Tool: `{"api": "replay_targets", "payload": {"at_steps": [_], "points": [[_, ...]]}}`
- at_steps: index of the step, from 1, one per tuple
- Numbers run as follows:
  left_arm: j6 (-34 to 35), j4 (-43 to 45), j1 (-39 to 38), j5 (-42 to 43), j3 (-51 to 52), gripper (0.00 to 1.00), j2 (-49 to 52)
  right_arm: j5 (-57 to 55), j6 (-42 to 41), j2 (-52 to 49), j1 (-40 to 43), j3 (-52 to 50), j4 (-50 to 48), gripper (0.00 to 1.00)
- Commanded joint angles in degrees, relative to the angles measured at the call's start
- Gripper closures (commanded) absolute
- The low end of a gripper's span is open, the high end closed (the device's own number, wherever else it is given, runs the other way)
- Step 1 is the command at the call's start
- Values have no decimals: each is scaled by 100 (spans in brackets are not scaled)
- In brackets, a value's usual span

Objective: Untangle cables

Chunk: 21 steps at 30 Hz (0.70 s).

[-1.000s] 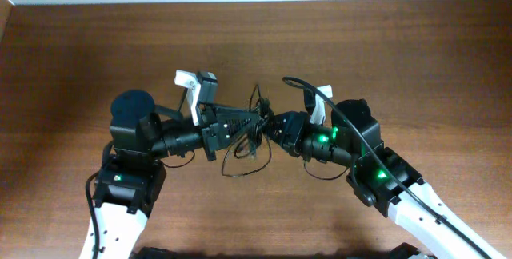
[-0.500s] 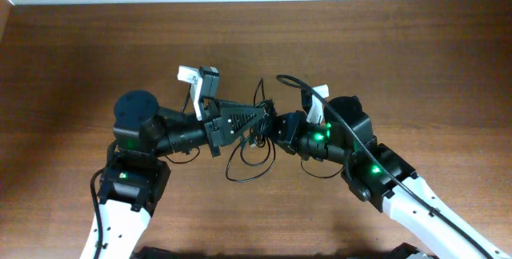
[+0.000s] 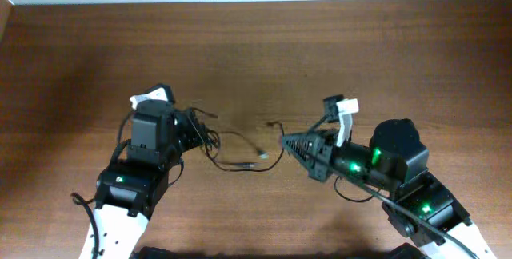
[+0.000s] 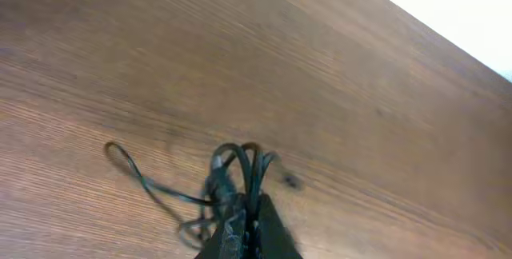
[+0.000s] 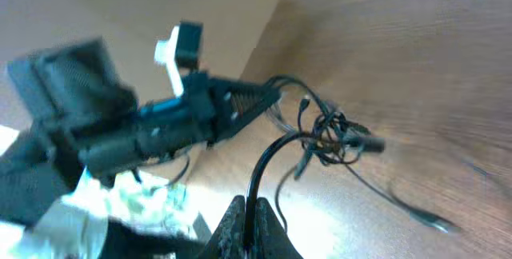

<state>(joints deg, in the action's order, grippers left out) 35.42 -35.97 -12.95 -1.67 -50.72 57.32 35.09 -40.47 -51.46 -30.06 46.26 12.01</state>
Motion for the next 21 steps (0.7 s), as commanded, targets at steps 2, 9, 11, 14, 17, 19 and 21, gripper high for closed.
{"api": "replay_targets", "payload": {"at_steps": [2, 9, 11, 14, 17, 19, 21], "points": [[-4, 31, 24, -179, 15, 100, -2, 463, 874, 15, 20, 52, 11, 96], [2387, 647, 282, -763, 15, 100, -2, -3965, 870, 199, 20, 55, 2201, 96], [2949, 2024, 306, -365, 15, 98, -2, -4634, 330, 68, 20, 52, 2975, 95], [2538, 3571, 306, 890, 15, 100, -2, -5108, 332, -560, 20, 52, 3025, 93], [822, 3773, 306, 1709, 15, 100, -11, -5724, -48, -905, 555, 195, 3073, 93], [105, 3762, 306, 1718, 15, 100, -114, -5499, -48, -732, 1451, 549, 3379, 89], [-815, 3477, 306, 1709, 15, 100, -275, -4813, -24, -592, 2028, 686, 3598, 80]]}}
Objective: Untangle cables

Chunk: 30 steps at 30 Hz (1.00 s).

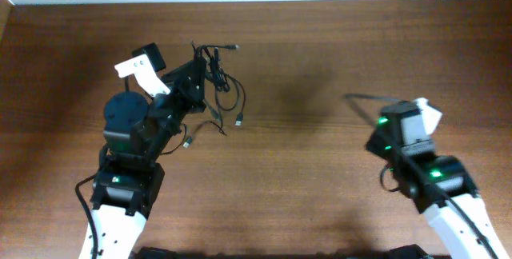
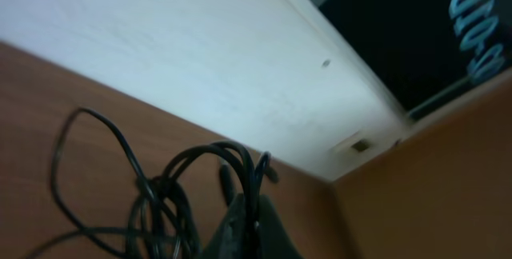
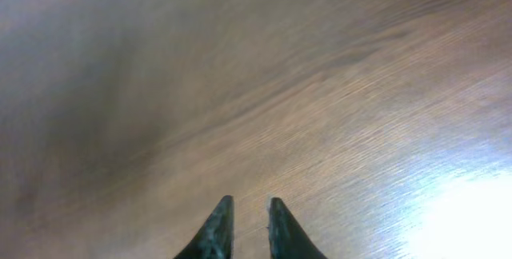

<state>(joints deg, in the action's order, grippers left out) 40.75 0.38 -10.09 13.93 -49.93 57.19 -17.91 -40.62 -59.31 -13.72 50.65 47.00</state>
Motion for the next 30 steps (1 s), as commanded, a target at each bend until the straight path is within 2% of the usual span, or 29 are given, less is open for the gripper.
{"api": "replay_targets", "payload": {"at_steps": [1, 4, 5, 7, 9, 12, 15, 20, 24, 26, 28, 29, 30], "points": [[-1952, -503, 20, 96, -63, 100, -313, 1045, 328, 267, 588, 249, 122, 78], [-2070, -1189, 20, -721, -63, 100, -319, 1287, 439, 422, 634, 367, -7, 73], [-2068, -1172, 17, -529, -63, 100, -319, 1792, 437, 455, 634, 382, -181, 71], [-2068, -1049, 11, 1023, -63, 100, -317, 3163, 442, 452, 629, 382, -538, 66], [-2065, -1060, -31, 1982, -63, 100, -249, 3314, 442, 452, 629, 382, -542, 66], [-2068, -1067, -284, 1971, -63, 100, 2, 3556, 435, 452, 629, 382, -551, 59], [-2070, -1259, -299, 1932, -63, 100, 249, 4592, 417, 452, 629, 382, -564, 51], [-2070, -1248, -299, 1928, -63, 100, 92, 4623, 417, 452, 629, 382, -564, 44], [-2068, -1294, -44, 1690, -63, 100, 92, 4623, 420, 452, 629, 382, -520, 43], [-2068, -1311, -24, 1692, -63, 100, 90, 4625, 417, 452, 629, 380, -476, 37], [-2041, -1307, -24, 1687, -63, 100, 81, 4625, 415, 402, 623, 378, -260, 37], [-1436, -1292, -24, 1467, -63, 100, 81, 4666, 389, 271, 619, 378, -11, 37], [-282, -1290, -24, 933, -63, 100, 81, 4883, 271, 70, 619, 378, 212, 37]]}}
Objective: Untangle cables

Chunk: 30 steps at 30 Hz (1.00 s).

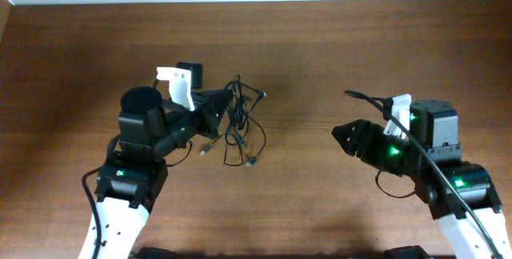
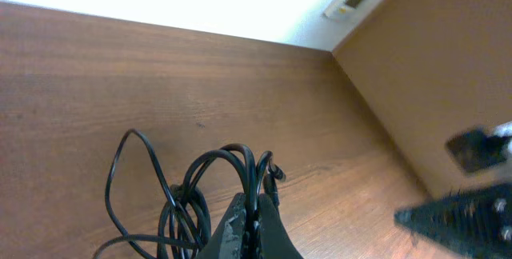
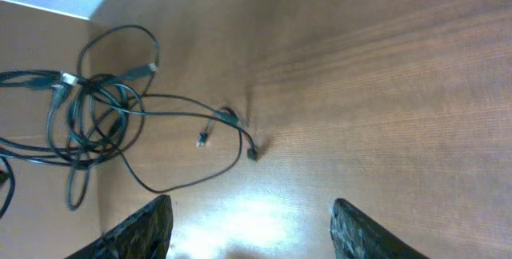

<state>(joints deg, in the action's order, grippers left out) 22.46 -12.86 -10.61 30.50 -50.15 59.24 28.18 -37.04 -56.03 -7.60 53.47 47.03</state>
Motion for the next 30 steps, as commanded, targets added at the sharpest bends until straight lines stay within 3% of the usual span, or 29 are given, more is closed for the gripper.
{"api": "replay_targets", "payload": {"at_steps": [1, 3, 5, 7, 9, 11, 13, 14, 15, 17, 21, 22, 24, 25, 26, 30], "points": [[2262, 33, 28, -1001, -42, 100, -125, 629, -92, -496, 7, 96, 275, 37], [2835, 35, 28, -1082, -42, 100, -125, 1161, 7, -1038, -98, 96, 221, 40], [2828, -144, 28, -1082, -42, 100, -125, 1926, 785, -1497, -520, 96, -175, 52], [2876, -227, 28, -1080, -42, 100, -107, 2135, 811, -1609, -890, 96, -699, 51], [3521, -223, 28, -1084, -42, 100, -107, 2127, 763, -1609, -1412, 96, -1178, 51], [3648, -225, 28, -1086, -42, 100, -107, 2114, 761, -1609, -1858, 96, -1386, 51], [3646, -227, 28, -1082, -42, 100, -107, 2090, 15, -1609, -2057, 96, -2009, 51], [3644, -225, 28, -1082, -42, 100, -107, 1633, -1222, -1609, -2218, 96, -2514, 46], [3641, -227, 28, -1080, -42, 100, -107, 1215, -1836, -1609, -2455, 96, -3029, 46], [3646, -247, 22, -1014, -42, 100, -107, 470, -2151, -1613, -2868, 96, -3744, 44], [3650, -247, 22, -730, -42, 100, -107, -317, -2498, -1910, -3289, 96, -4201, 44], [3648, -269, 22, -737, -42, 100, -107, -170, -2494, -2114, -3289, 96, -4476, 56], [3648, -437, 24, -741, -42, 100, -107, 186, -2168, -2341, -3289, 96, -5416, 63], [3646, -446, 24, -741, -42, 100, -107, 356, -2168, -2389, -3287, 96, -5663, 75], [3644, -575, 24, -811, -42, 100, -107, 529, -1930, -2391, -3285, 96, -5890, 95], [3644, -1853, 24, -2238, -42, 96, -107, 970, -1526, -2382, -3283, 96, -6631, 96]]}}
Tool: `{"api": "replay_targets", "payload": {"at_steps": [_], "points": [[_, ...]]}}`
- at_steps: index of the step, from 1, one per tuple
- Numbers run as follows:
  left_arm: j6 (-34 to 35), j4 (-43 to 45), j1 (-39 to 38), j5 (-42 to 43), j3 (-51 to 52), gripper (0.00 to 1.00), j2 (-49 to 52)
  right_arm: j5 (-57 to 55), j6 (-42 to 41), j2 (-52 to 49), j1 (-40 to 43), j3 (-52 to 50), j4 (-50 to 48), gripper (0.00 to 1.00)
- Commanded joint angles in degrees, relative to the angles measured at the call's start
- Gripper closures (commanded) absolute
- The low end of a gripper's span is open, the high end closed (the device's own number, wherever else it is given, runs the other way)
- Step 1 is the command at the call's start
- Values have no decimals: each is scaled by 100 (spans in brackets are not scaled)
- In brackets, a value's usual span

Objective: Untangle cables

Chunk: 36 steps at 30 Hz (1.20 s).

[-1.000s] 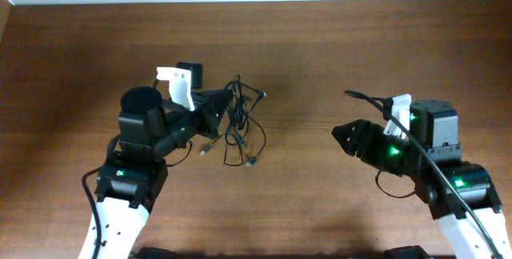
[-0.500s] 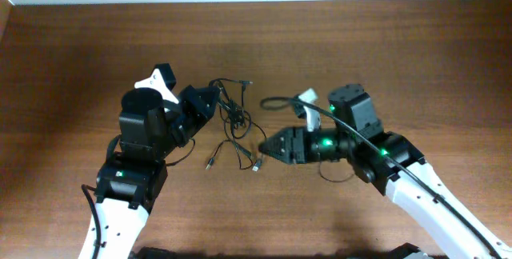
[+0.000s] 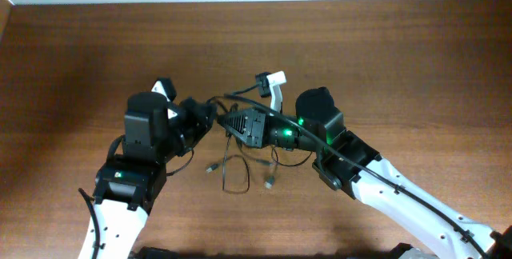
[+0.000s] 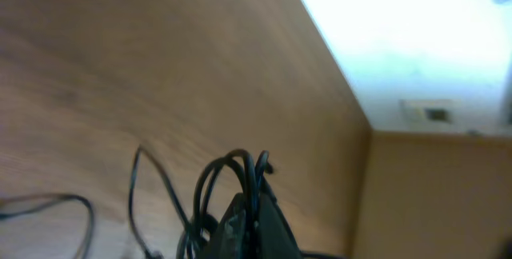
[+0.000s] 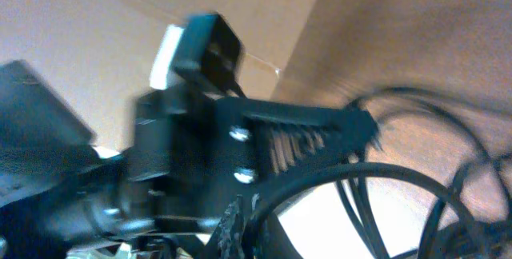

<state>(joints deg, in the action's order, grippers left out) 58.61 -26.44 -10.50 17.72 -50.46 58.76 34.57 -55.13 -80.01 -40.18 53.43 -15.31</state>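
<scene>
A tangle of thin black cables (image 3: 227, 153) hangs between my two grippers at the middle of the wooden table (image 3: 400, 59). Loose plug ends (image 3: 270, 182) trail toward the front. My left gripper (image 3: 210, 117) is shut on the bundle, and in the left wrist view its loops (image 4: 232, 165) arch over the left gripper (image 4: 254, 205). My right gripper (image 3: 230, 123) sits tip to tip with the left one. In the right wrist view the right gripper (image 5: 242, 213) is shut on one thick black loop (image 5: 384, 171), with the left gripper's fingers (image 5: 304, 119) just beyond.
Both arms crowd the table's middle, the right arm (image 3: 360, 171) stretching in from the front right. A wall edge runs along the far side of the table. Bare wood lies to the far left and right.
My right gripper was open at the right, well apart from the bundle. Now it is against the left gripper and shut on a cable loop. The left gripper still holds the bundle, closer to the table.
First both grippers were shut on cables near the table's middle. Then the left held the bundle at the far left while the right stood far right with nothing in it. The right then opened facing the bundle, and now it grips a loop beside the left gripper.
</scene>
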Motion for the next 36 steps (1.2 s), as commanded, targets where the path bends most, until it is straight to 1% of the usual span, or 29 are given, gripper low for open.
{"api": "replay_targets", "payload": {"at_steps": [1, 2, 3, 4, 5, 6, 8, 9, 10, 11, 12, 14, 15, 16, 17, 18, 20, 21, 22, 24, 25, 26, 28, 30, 31, 32, 33, 35, 36], "points": [[26, -706, 13, -1054, -11, 93, -59, 334, 284, 15, -24, 101, -599, 96], [-7, -800, 13, -1054, -11, 87, -59, 332, 284, 15, -24, 101, -730, 96], [-328, -907, 13, -1049, -11, 72, -59, 328, 286, 15, 31, 101, -811, 96], [-968, -968, 13, -914, -11, 56, -59, 315, 284, 15, 133, 101, -807, 96], [-1606, -922, 17, -522, -11, 36, -61, 291, 284, 15, 341, 101, -807, 96], [-2225, -824, 17, -197, -11, 34, -61, 273, 280, 15, 549, 101, -804, 96], [-3442, -885, 17, 442, -11, 18, -61, 225, 260, 15, 916, 101, -671, 96], [-3558, -1032, 17, 435, -11, 7, -59, 190, 192, 15, 1137, 101, -553, 96], [-3554, -1054, 17, 442, -11, 1, -61, 190, 20, 15, 1228, 101, -470, 96], [-3501, -1091, 17, 468, -9, 1, -59, 232, -236, 15, 1375, 101, -367, 96], [-3471, -1169, 17, 568, 0, 1, -59, 278, -264, 15, 1462, 101, -354, 96], [-3703, -1287, 0, 542, 114, 1, -59, 289, -699, 15, 1478, 101, -354, 96], [-3709, -1134, 2, 516, 269, 3, -59, 437, -933, 15, 1478, 101, -354, 96], [-3707, -911, 0, 518, 407, 8, -59, 623, -1141, 15, 1475, 101, -356, 96], [-3550, -544, 2, 522, 654, 11, -59, 796, -1340, 15, 1475, 101, -356, 96], [-3139, -225, 0, 527, 901, 11, -59, 903, -1471, 15, 1475, 103, -402, 96], [-1921, 256, -57, 546, 1344, 9, -26, 1010, -1484, 26, 1464, 103, -428, 96], [-1617, 420, -216, 546, 1427, 9, 74, 1029, -1482, 26, 1432, 103, -424, 96], [-1615, 662, -428, 608, 1427, 11, 212, 1025, -1480, 26, 1392, 103, -422, 96], [-1615, 1329, -778, 1062, 1427, 12, 402, 1019, -1427, 24, 1390, 101, -415, 96], [-1550, 1591, -887, 1314, 1427, 14, 422, 986, -1412, 24, 1390, 101, -391, 96], [-1552, 1657, -890, 1403, 1427, 21, 422, 986, -1412, 24, 1394, 101, -352, 96], [-1550, 1657, -890, 1434, 1427, 27, 422, 986, -1381, 24, 1394, 101, -350, 96], [-1414, 1757, -885, 1443, 1427, 28, 422, 984, -1263, 24, 1394, 101, -330, 96], [-1123, 1910, -885, 1449, 1427, 29, 422, 984, -1263, 24, 1394, 101, -330, 96], [-975, 1958, -885, 1449, 1427, 32, 422, 984, -1263, 24, 1394, 101, -330, 96], [-935, 1923, -885, 1499, 1427, 37, 422, 984, -1263, 24, 1394, 101, -330, 96], [-933, 1882, -885, 1580, 1427, 39, 422, 981, -1263, 24, 1394, 101, -330, 96], [-931, 1860, -885, 1580, 1427, 47, 422, 973, -1263, 24, 1394, 101, -330, 96]]}}
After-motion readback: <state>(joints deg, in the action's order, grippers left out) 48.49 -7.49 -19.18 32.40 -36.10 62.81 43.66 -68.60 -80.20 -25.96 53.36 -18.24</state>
